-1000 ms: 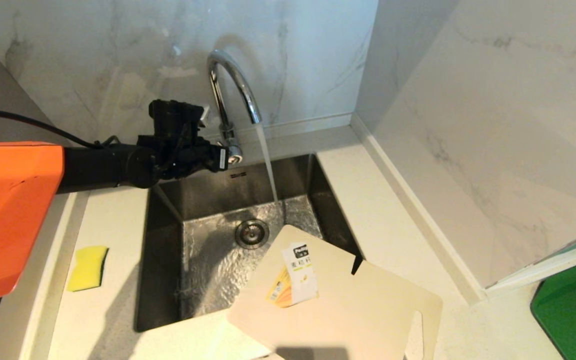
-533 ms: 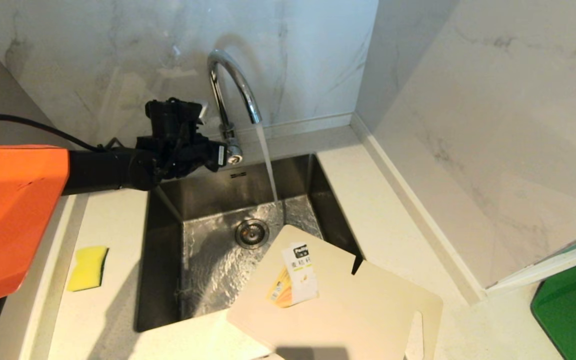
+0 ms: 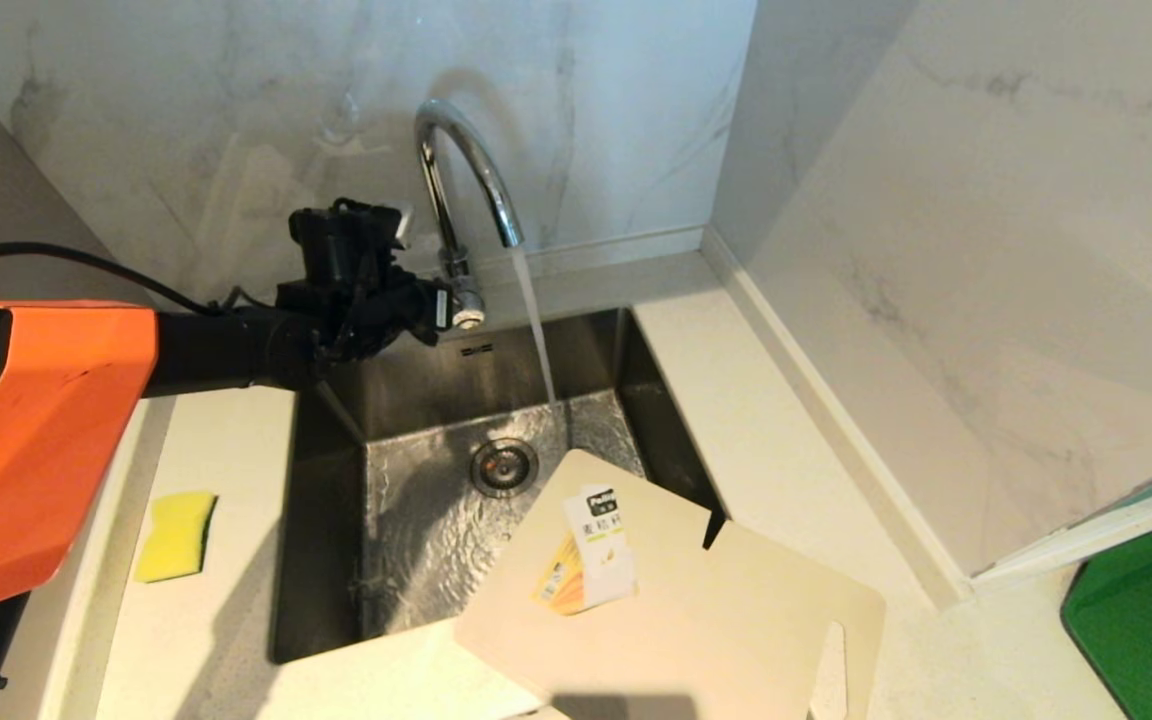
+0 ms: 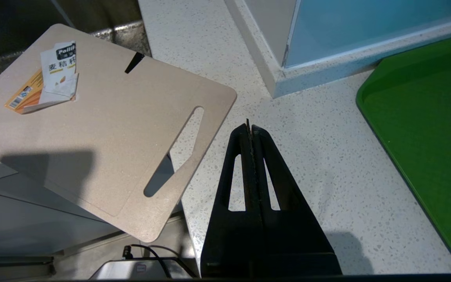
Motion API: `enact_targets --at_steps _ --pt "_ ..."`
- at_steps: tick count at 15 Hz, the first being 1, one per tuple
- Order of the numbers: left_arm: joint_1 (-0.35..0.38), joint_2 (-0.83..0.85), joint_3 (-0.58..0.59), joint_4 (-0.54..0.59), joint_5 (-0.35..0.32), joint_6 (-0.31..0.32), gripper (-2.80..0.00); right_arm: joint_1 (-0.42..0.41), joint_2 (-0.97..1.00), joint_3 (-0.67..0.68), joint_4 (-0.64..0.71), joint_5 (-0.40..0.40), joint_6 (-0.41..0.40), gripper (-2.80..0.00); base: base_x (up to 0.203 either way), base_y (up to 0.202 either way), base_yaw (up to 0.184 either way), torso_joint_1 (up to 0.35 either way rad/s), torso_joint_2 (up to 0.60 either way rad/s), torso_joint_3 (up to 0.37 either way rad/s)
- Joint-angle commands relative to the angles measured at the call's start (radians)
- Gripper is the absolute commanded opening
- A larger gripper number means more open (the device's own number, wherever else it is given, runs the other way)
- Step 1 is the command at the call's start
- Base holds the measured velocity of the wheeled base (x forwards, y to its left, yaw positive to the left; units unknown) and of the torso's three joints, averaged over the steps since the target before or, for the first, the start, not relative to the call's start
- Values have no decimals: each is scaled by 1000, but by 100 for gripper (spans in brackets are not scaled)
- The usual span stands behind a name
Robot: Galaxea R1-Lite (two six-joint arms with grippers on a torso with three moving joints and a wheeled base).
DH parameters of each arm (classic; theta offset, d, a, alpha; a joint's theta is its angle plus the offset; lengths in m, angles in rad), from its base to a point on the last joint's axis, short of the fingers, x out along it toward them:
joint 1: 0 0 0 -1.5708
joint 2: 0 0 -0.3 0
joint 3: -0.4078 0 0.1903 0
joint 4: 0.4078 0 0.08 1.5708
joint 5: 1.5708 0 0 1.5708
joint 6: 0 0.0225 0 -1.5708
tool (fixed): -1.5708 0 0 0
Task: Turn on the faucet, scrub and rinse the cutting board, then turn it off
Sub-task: Turn off the tap
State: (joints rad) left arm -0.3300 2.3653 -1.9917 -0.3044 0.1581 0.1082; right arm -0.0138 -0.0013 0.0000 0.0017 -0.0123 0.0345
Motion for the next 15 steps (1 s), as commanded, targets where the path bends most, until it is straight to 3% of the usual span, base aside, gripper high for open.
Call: enact_targets --at_steps 1,10,11,15 --pt "8 14 -1 -52 1 8 -280 0 1 2 0 0 1 -280 0 0 0 0 0 0" --pt "23 16 0 -64 15 15 -280 0 1 2 0 0 1 -280 0 0 0 0 0 0" --pt "23 -4 2 -32 22 12 -280 0 1 2 0 0 1 -280 0 0 0 0 0 0" --pt "23 -164 2 375 23 -4 -280 1 1 2 0 0 1 -280 0 0 0 0 0 0"
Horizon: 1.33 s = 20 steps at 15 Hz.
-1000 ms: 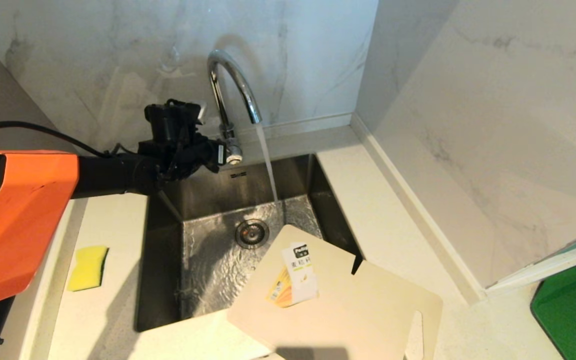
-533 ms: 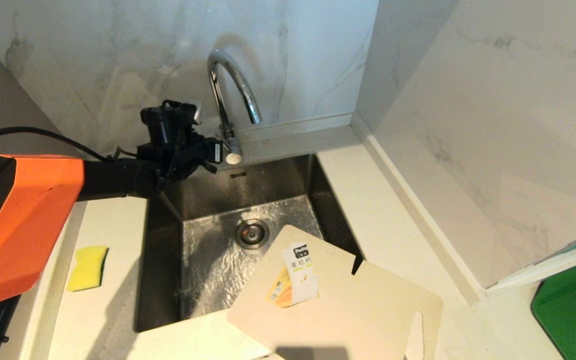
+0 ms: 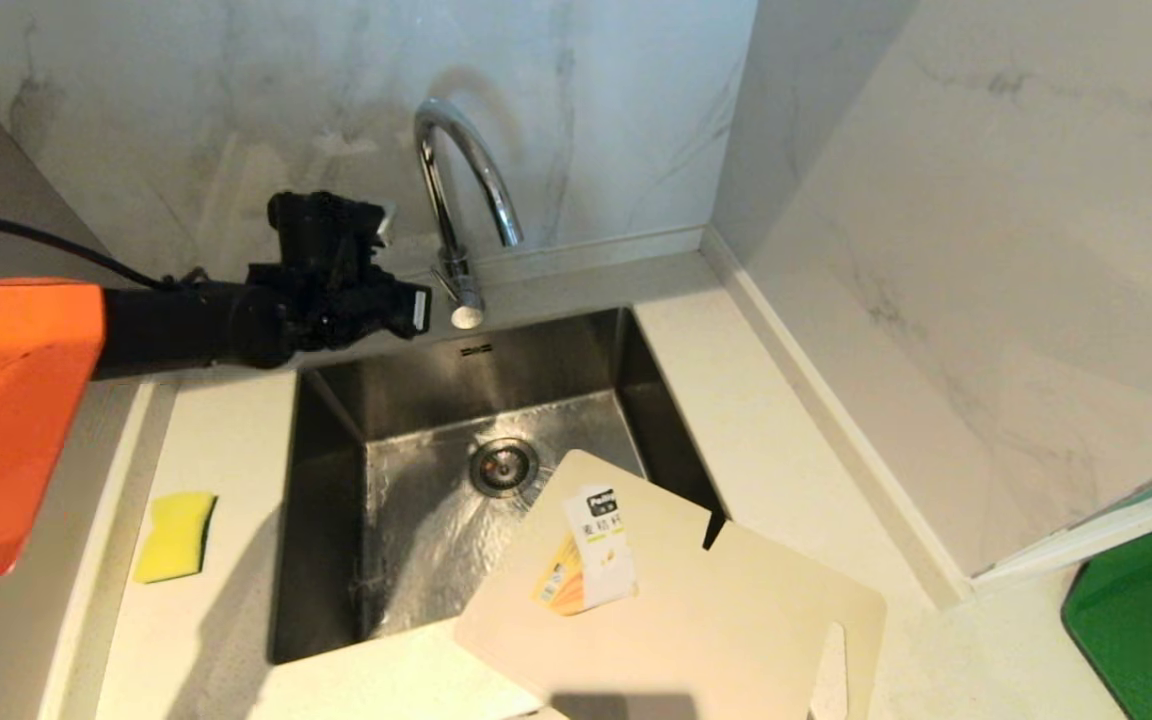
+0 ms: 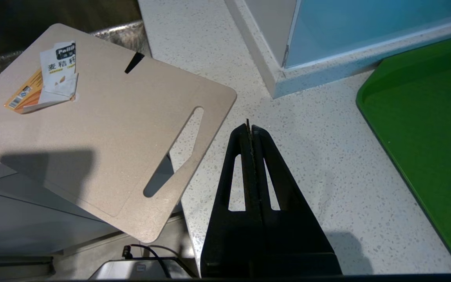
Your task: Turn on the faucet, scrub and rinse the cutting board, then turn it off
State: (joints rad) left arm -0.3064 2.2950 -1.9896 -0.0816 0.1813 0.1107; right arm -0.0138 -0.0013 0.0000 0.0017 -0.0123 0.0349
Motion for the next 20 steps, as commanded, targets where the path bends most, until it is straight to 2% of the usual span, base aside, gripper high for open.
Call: enact_targets --at_steps 1,3,5,8,12,16,20 --pt "0 -123 1 210 -2 -25 -280 0 1 2 0 0 0 -280 0 0 0 0 0 0" --pt "-2 -167 3 296 -2 -69 -280 0 1 2 0 0 0 -280 0 0 0 0 0 0" --pt "-1 -216 3 398 -2 -82 -280 0 1 2 0 0 0 -280 0 0 0 0 0 0" --pt "0 -283 14 491 -3 -110 -280 0 0 2 0 0 0 -280 0 0 0 0 0 0" --pt "5 -366 88 521 -6 -113 -280 0 1 2 0 0 0 -280 0 0 0 0 0 0" --pt "6 -465 191 551 -48 -126 -280 1 0 2 0 0 0 -280 0 0 0 0 0 0" --pt "6 -588 323 553 -55 -165 -280 0 1 2 0 0 0 -280 0 0 0 0 0 0"
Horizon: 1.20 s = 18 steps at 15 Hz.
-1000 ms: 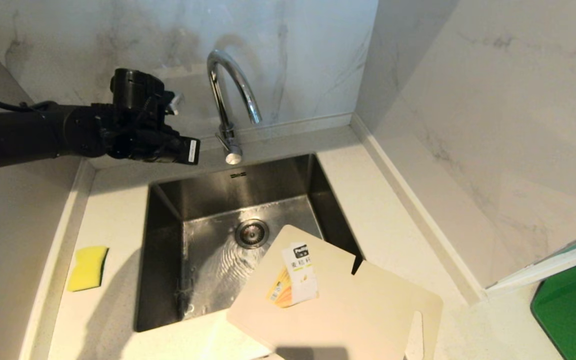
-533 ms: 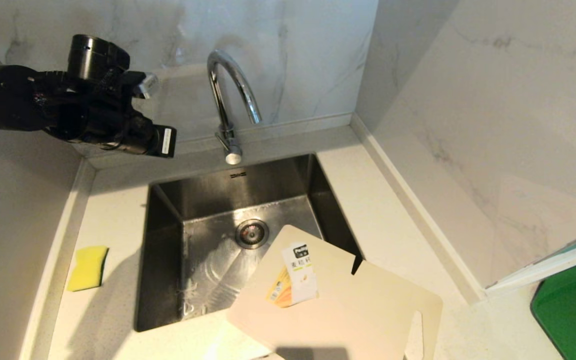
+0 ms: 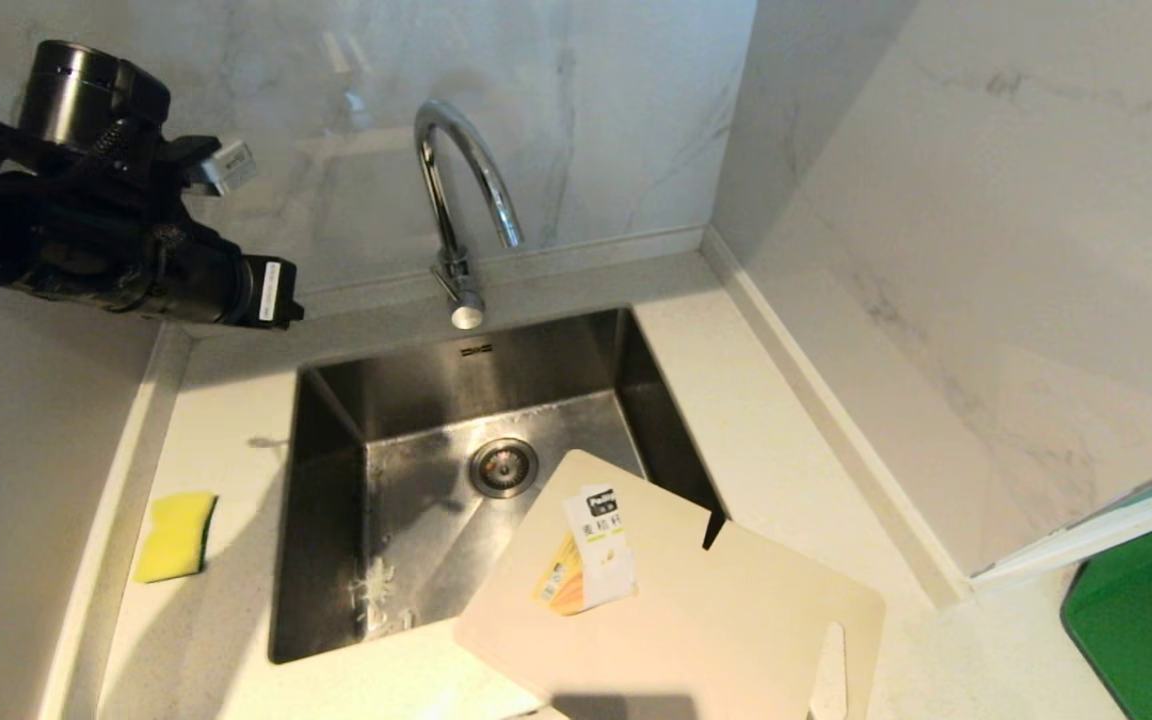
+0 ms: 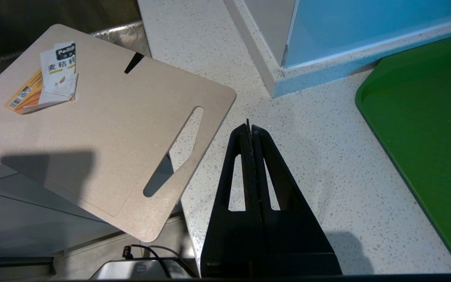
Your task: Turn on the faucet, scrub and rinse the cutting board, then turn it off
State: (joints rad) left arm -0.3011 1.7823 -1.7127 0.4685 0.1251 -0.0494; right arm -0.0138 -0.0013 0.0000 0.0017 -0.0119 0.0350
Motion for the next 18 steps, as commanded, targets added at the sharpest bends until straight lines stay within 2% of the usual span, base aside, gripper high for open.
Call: enact_targets --at_steps 1,9,15,18 --pt "0 -112 79 2 1 -8 -280 2 1 2 0 0 0 -280 0 0 0 0 0 0" --pt "40 -425 414 -3 0 -33 -280 0 1 2 0 0 0 -280 0 0 0 0 0 0" --pt "224 -617 617 -4 -77 -27 -280 0 0 2 0 0 0 -280 0 0 0 0 0 0" --pt "289 -693 731 -24 -131 12 -280 0 1 2 0 0 0 -280 0 0 0 0 0 0"
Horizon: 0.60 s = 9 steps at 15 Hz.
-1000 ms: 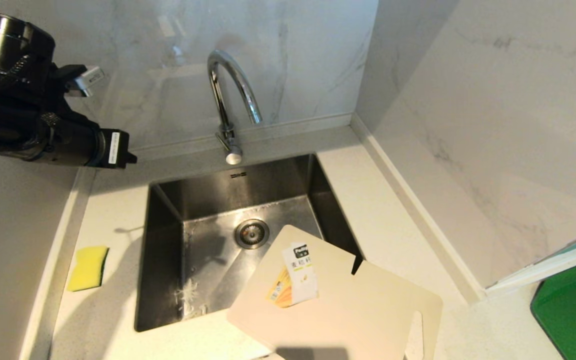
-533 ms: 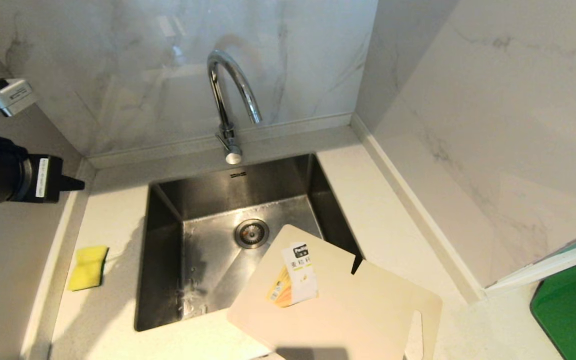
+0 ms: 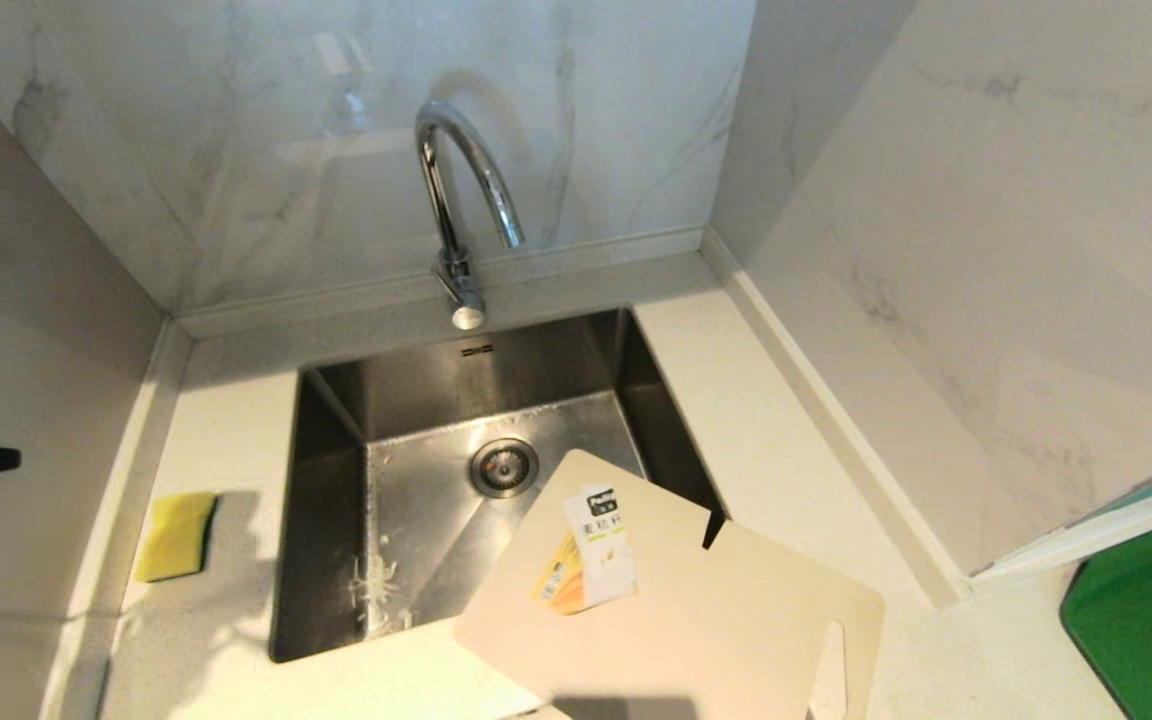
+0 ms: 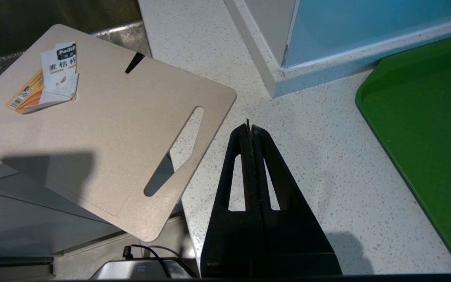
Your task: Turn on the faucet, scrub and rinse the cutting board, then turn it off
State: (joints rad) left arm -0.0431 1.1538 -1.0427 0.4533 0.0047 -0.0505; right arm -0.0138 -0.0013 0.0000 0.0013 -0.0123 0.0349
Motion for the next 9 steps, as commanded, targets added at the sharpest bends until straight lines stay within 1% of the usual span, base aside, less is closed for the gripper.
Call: enact_targets --at_steps 1,3,6,9 --pt "35 -83 100 -32 -15 22 -280 0 1 2 0 0 0 -280 0 0 0 0 0 0" --pt "38 -121 190 -108 -18 28 -280 0 1 2 0 0 0 -280 0 0 0 0 0 0" --pt "38 -192 341 -268 -20 28 -280 0 1 2 0 0 0 -280 0 0 0 0 0 0" --pt "37 -250 495 -386 -20 28 -280 0 1 2 0 0 0 -280 0 0 0 0 0 0"
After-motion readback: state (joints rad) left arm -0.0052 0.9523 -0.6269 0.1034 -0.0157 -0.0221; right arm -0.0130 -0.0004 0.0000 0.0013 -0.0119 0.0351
